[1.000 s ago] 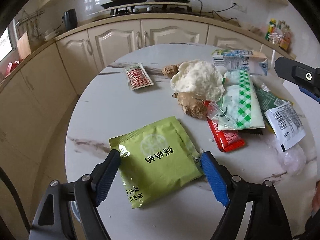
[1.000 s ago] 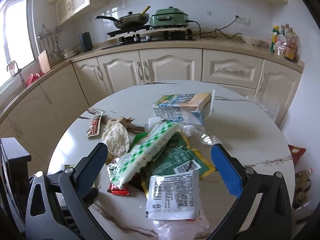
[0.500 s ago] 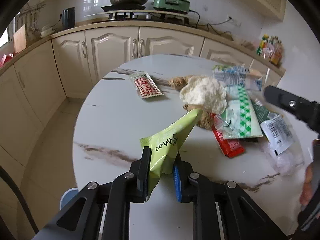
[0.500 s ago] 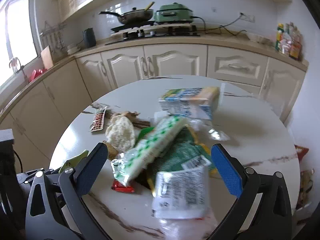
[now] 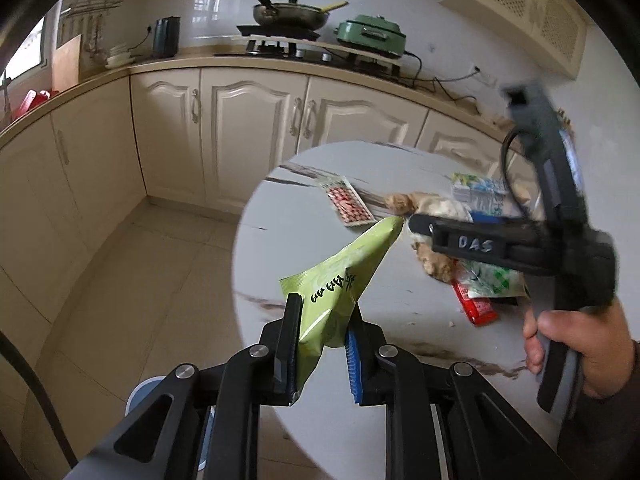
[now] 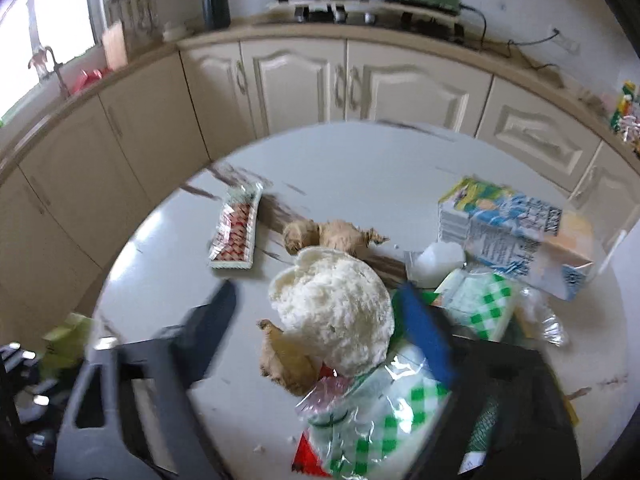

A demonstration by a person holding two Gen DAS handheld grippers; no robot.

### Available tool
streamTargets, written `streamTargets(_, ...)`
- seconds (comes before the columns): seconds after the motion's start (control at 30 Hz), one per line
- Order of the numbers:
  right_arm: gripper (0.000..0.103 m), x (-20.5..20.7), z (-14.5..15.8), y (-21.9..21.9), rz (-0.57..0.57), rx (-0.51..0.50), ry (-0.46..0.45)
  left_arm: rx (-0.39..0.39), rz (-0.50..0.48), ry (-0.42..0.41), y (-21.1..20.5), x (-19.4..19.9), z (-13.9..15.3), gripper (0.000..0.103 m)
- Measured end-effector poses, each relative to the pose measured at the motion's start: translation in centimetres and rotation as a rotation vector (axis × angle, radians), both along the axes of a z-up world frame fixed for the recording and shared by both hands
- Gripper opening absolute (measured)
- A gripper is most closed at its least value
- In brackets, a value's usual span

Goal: Collect trash
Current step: 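Grasp the white bread bun with the right gripper, then carry wrapper and bun to the blue bucket and open both grippers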

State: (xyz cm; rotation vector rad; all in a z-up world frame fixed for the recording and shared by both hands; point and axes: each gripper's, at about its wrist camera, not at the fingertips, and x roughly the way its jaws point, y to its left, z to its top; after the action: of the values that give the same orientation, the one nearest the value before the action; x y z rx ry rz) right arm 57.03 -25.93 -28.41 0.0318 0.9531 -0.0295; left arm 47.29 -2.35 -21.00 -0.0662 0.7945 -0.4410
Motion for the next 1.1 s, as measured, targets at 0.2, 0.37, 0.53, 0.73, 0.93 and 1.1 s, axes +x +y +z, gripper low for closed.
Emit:
streamTargets(0.2,0.05,0.0,-0.9,-1.0,-0.003,0.002,0.015,-0.037,0.033,-0.009,3.0,0.2,0.4,0.016)
streamTargets(0.37,0.039,-0.6,0.0,-1.3,-0.012,-0.01,-0.011,-0.049,0.097,-0.005,7.4,0.1,-0.4,0.016)
streamTargets(0.53,0.038,-1.6,1.1,-1.3,-0.034,-0.015,-0.05,-0.043,0.188,0.019,12.4,-0.3,-2.1,0.016)
streamTargets(0.73,0.038,-4.4,6.3,4.2,0.061,0.035,-0.209,0.005,0.286,0.148,17.5,-0.7,-7.7,0.016)
streamTargets(0.93,0.038,-4.8,4.9,17.4,0.353,0.128,-0.186,0.04,0.332,0.342,20.4,-0.5,-15.1,0.016)
streamTargets(1.1,0.038,-4.0,-1.8,26.8,0.501,0.109,-0.06,0.036,0.38,0.45,22.7,0.8,-19.6,0.017)
